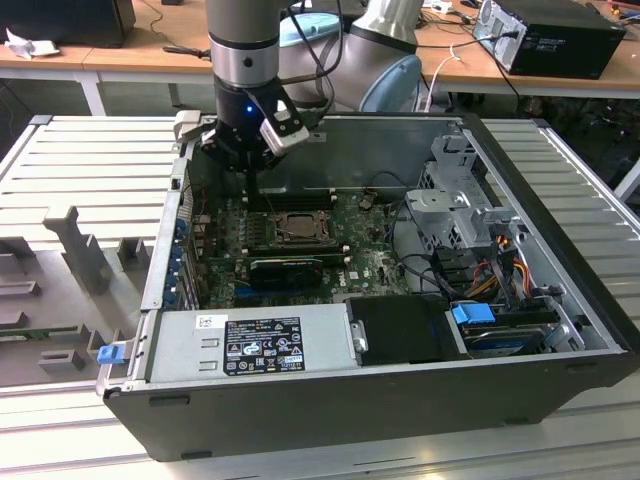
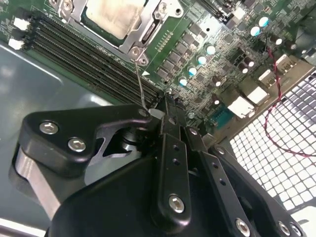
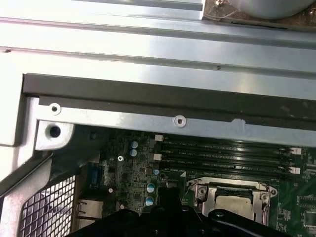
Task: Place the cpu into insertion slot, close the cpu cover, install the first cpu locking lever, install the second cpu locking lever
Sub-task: 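Install the first cpu locking lever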
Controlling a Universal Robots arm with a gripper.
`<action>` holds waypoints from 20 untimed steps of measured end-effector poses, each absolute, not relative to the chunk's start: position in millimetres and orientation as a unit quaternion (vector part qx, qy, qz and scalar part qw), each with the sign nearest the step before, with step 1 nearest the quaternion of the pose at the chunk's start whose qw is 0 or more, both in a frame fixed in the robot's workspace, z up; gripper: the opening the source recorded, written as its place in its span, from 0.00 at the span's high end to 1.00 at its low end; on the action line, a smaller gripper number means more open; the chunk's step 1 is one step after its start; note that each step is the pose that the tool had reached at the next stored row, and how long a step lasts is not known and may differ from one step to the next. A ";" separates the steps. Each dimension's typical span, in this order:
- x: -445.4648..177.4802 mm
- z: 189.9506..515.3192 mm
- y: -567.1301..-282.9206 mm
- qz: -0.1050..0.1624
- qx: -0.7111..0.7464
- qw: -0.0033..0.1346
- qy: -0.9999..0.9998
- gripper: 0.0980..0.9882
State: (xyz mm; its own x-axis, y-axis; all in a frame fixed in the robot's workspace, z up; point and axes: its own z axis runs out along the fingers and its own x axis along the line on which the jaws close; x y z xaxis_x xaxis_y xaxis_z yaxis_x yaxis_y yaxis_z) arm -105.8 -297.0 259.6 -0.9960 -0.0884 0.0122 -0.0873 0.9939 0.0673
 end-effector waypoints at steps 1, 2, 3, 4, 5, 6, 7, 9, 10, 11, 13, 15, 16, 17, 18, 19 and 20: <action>-105.4 259.5 -296.6 -0.033 0.044 0.008 -0.998 0.99; -104.6 259.4 -296.4 -0.033 0.044 0.008 -0.998 0.99; -104.0 259.4 -296.4 -0.033 0.044 0.008 -0.998 0.99; -103.2 259.4 -296.4 -0.033 0.044 0.008 -0.998 0.99; -101.9 259.4 -296.4 -0.033 0.044 0.008 -0.998 0.99; -101.3 259.4 -296.4 -0.033 0.044 0.008 -0.998 0.99; -101.3 259.4 -296.4 -0.033 0.044 0.008 -0.998 0.99; -101.2 259.3 -296.4 -0.033 0.044 0.008 -0.998 0.99; -101.0 259.3 -296.4 -0.033 0.044 0.008 -0.998 0.99; -101.0 259.3 -296.4 -0.033 0.044 0.008 -0.998 0.99; -100.5 259.2 -296.4 -0.033 0.044 0.008 -0.998 0.99; -99.6 259.1 -296.4 -0.033 0.044 0.008 -0.998 0.99; -99.0 259.1 -296.4 -0.033 0.044 0.008 -0.998 0.99; -98.3 259.1 -296.4 -0.033 0.044 0.008 -0.998 0.99; -97.8 259.0 -296.4 -0.033 0.044 0.008 -0.998 0.99; -97.0 259.0 -296.4 -0.033 0.044 0.008 -0.998 0.99; -95.6 259.0 -296.4 -0.033 0.044 0.008 -0.998 0.99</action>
State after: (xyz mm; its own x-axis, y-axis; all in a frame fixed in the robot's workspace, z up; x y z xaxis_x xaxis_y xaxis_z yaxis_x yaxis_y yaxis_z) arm -95.6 -296.4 259.0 -0.9960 -0.0883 0.0122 -0.0873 0.9939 0.0673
